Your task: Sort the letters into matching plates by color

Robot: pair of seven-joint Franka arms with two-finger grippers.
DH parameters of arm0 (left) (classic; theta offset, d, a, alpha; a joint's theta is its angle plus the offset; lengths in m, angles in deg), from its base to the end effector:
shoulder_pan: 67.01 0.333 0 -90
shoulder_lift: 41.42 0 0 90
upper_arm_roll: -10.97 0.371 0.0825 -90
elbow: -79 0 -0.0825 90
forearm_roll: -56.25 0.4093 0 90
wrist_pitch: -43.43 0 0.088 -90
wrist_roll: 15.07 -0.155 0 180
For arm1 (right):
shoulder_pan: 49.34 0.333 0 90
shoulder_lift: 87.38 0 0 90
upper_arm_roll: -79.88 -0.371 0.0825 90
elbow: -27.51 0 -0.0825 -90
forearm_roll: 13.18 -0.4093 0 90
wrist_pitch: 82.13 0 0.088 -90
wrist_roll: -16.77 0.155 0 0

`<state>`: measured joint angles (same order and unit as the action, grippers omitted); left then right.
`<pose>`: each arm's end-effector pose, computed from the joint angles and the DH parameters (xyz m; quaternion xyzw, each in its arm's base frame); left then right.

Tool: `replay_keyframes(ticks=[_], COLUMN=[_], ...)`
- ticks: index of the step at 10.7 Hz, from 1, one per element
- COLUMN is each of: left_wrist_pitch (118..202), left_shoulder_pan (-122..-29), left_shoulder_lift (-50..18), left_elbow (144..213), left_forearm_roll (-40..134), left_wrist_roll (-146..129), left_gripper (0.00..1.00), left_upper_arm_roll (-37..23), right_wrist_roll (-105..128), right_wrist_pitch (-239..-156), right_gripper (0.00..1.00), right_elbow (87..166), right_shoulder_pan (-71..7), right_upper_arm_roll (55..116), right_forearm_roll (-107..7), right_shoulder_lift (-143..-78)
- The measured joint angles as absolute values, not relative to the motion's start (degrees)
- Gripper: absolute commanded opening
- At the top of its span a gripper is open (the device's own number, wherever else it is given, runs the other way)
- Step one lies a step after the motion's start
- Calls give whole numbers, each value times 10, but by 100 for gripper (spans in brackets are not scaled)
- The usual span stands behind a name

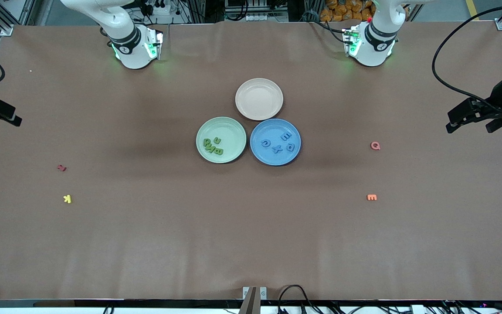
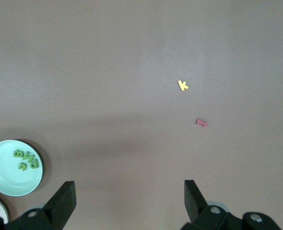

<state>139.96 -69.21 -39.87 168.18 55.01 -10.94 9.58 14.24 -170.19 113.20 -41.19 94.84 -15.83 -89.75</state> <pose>0.6047 -0.0409 0.6336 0.9986 0.0054 0.0497 0.0145 0.5887 -0.0595 0.6425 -0.9992 0.0364 -0.0021 0.0177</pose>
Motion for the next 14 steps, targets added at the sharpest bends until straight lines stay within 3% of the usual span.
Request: replay_keyframes(ticks=[7, 14], left_wrist_pitch=[1399, 1399], left_shoulder_pan=[-692, -697], left_shoulder_lift=[-399, -399], left_elbow=[1682, 1682], left_forearm_roll=[550, 571], left_wrist_roll=[-116, -159], left_gripper=[100, 100], left_upper_arm_roll=[96, 94], right_wrist_roll=[172, 178], right_wrist_pitch=[-1728, -1763], right_gripper=[100, 100], right_elbow=[1131, 1171], right_shoulder_pan=[-352, -347], right_upper_arm_roll=[950, 953], right_forearm_roll=[-158, -158], right_shoulder_lift=[-895, -897])
